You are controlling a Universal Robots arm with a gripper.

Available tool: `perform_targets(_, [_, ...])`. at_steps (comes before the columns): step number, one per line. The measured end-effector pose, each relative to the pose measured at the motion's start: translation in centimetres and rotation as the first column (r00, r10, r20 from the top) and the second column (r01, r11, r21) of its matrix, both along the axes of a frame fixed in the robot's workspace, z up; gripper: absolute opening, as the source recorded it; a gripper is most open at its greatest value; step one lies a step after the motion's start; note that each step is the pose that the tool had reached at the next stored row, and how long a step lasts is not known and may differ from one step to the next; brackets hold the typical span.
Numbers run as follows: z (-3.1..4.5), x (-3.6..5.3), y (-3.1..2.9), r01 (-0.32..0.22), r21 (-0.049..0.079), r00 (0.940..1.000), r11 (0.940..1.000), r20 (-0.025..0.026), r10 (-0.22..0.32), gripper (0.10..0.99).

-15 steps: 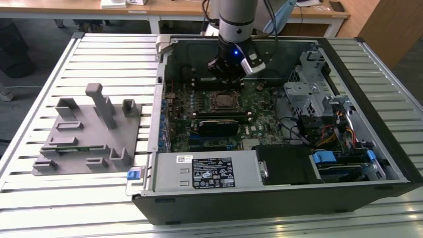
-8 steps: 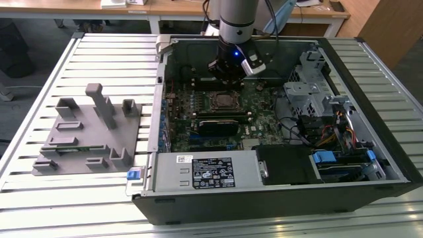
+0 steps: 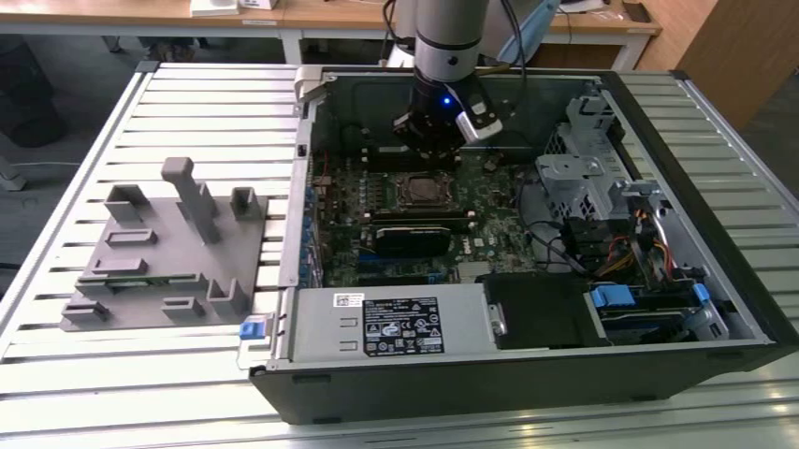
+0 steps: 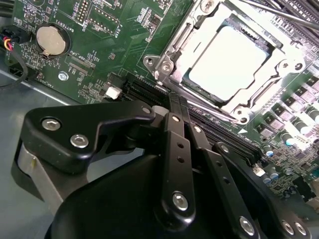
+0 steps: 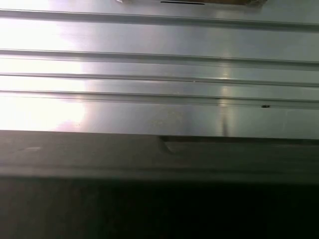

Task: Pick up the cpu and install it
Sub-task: 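Install the first cpu locking lever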

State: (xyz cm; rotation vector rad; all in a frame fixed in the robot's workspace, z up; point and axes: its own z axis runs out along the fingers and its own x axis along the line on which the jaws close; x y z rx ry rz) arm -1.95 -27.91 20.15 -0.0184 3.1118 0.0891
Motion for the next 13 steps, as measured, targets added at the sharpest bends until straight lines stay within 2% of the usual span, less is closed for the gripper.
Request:
perform_targets(5, [0.04, 0.00, 0.00, 0.000, -0.002, 1.0000, 1.0000, 0.0000, 0.000, 0.106])
perform_targets(10, [-0.01, 0.00, 0.00, 0.000, -0.023, 1.0000, 0.9997, 0.0001, 0.000, 0.106])
perform_targets(13, [-0.09, 0.00, 0.00, 0.000, -0.029, 1.0000, 0.9996, -0.0001, 0.000, 0.106])
